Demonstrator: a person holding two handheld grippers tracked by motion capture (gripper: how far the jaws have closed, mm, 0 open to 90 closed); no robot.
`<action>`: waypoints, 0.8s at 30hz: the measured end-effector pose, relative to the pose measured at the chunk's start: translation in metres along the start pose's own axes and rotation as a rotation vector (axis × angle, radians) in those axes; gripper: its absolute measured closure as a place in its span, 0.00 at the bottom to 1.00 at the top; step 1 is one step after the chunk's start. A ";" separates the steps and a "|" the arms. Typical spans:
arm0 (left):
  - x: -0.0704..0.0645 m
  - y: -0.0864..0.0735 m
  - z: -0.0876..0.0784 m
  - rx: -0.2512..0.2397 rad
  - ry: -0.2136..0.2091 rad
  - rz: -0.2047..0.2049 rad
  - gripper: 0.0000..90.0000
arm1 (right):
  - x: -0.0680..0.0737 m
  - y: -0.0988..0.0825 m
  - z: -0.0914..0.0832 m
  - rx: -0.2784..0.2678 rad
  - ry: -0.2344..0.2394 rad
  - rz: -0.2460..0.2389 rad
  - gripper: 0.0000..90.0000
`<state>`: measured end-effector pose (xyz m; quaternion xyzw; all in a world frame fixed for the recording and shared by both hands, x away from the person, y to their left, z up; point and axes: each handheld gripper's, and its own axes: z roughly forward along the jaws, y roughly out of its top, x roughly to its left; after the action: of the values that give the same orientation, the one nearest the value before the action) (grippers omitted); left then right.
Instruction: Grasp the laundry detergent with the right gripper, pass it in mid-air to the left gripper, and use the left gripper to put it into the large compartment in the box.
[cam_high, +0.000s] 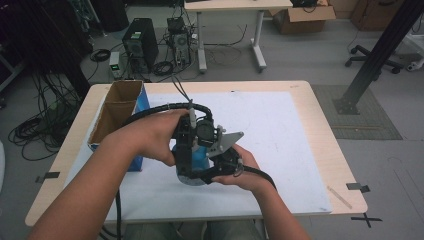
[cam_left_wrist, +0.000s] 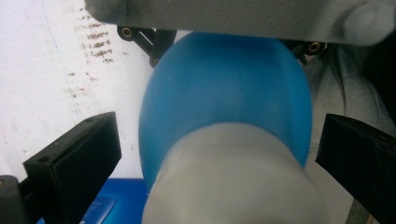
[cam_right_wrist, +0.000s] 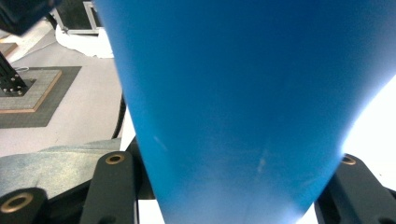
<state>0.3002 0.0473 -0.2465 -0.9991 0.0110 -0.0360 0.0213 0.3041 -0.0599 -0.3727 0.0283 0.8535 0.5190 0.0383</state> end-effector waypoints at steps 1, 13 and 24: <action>0.000 0.000 0.000 0.000 -0.002 -0.002 0.00 | 0.001 0.001 -0.001 0.000 -0.002 0.003 0.50; -0.001 0.000 0.000 0.000 0.007 0.005 0.08 | 0.001 0.002 0.000 -0.004 -0.001 0.001 0.50; -0.001 -0.003 0.001 -0.003 0.019 -0.001 0.12 | 0.000 0.003 0.000 -0.006 -0.006 -0.002 0.50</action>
<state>0.2996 0.0500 -0.2473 -0.9987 0.0106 -0.0457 0.0197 0.3038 -0.0587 -0.3698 0.0291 0.8519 0.5212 0.0415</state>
